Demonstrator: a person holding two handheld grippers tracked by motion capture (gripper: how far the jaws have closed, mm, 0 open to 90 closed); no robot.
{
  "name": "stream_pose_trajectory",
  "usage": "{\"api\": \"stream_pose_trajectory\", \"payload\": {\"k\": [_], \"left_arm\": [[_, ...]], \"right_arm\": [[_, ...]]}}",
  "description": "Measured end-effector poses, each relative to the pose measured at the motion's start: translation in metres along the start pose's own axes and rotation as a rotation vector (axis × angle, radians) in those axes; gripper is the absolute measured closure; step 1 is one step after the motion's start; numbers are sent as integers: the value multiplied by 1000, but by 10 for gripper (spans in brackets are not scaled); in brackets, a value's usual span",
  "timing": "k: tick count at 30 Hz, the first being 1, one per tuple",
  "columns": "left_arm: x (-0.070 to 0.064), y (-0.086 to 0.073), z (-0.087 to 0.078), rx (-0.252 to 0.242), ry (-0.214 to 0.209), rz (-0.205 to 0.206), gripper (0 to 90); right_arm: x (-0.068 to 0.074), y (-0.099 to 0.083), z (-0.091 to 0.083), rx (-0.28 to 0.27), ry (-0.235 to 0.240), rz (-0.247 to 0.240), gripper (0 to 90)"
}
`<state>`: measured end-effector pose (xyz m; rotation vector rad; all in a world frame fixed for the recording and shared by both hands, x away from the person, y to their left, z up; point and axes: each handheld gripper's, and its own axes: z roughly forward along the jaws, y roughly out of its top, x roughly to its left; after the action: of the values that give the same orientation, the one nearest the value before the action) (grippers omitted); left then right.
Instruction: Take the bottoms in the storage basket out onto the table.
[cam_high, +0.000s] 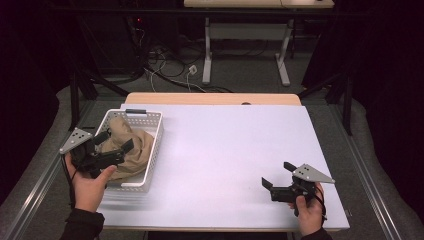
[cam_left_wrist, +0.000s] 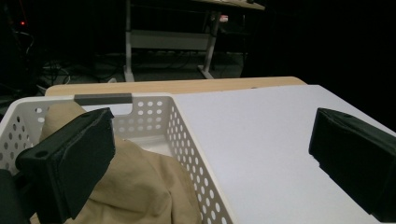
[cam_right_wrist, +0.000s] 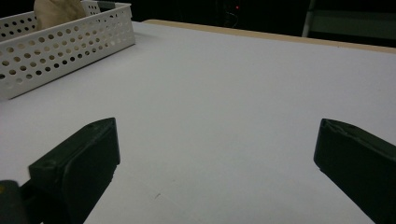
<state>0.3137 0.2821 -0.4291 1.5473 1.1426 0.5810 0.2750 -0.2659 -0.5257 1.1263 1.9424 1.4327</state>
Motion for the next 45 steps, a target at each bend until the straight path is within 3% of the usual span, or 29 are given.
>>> {"api": "stream_pose_trajectory", "payload": {"k": [6,15,35,45], "left_arm": [[6,6,3,5,-9,-55,7],[17,13,7,45,38,-97,7],[30,29,29,139,113,-134,7],[35,30,45,198,180,-185,7]], "right_arm": [[2,-1,1,9,4,-7,12],[2,-1,2,12,3,-6,13],[1,-2,4,22,6,1,28],[1,-2,5,28,8,9,35]]}}
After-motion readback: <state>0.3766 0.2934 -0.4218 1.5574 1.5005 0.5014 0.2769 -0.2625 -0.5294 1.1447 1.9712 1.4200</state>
